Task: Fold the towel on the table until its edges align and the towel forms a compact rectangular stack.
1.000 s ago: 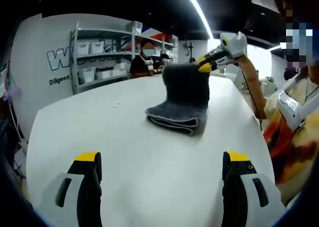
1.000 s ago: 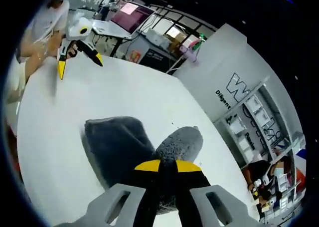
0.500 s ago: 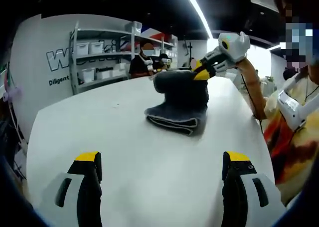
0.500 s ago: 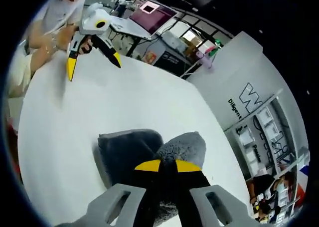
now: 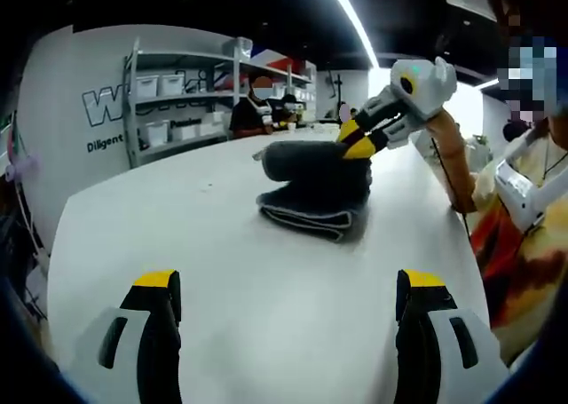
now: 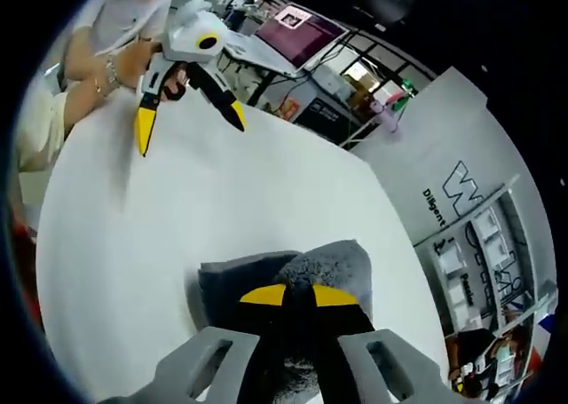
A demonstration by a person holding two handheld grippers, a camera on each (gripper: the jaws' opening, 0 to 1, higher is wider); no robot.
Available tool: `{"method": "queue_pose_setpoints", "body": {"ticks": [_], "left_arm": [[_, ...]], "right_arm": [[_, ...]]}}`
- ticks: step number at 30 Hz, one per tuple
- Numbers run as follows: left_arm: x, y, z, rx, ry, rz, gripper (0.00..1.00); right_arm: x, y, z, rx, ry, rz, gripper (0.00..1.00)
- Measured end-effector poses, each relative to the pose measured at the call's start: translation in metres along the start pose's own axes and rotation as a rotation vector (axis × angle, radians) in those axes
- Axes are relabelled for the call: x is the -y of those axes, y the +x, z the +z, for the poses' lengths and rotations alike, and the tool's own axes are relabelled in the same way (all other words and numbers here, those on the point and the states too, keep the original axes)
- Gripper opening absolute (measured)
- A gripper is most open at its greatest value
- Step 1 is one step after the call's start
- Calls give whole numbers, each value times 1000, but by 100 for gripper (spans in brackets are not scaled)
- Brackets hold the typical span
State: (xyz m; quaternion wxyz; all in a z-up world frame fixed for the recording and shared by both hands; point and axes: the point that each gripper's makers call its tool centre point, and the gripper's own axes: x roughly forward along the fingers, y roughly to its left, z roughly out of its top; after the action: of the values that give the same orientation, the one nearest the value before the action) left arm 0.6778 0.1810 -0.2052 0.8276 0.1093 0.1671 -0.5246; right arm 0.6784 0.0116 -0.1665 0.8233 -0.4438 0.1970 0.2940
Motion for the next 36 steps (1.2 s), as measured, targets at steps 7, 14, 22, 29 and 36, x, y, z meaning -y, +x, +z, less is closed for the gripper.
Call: {"method": "queue_pose_setpoints", "body": {"ticks": [7,14,22,29,36], "left_arm": [[2,1,0,-3,2,0,99],[4,3,-2,-12,4,-4,99],[3,2,-4,-17,3,-1,99],[2,2,-4,-18,4,-4,99],[2,2,-4,-17,3,-4,99]], "right_arm": [[-18,23,-4,-10,7,56,5],[-31,34,-5,12,57,108,8],[-42,36,-2,56,138,171,27],[-47,28,5,94,187,200,52],[-36,18,5,116,218,154,76]]}}
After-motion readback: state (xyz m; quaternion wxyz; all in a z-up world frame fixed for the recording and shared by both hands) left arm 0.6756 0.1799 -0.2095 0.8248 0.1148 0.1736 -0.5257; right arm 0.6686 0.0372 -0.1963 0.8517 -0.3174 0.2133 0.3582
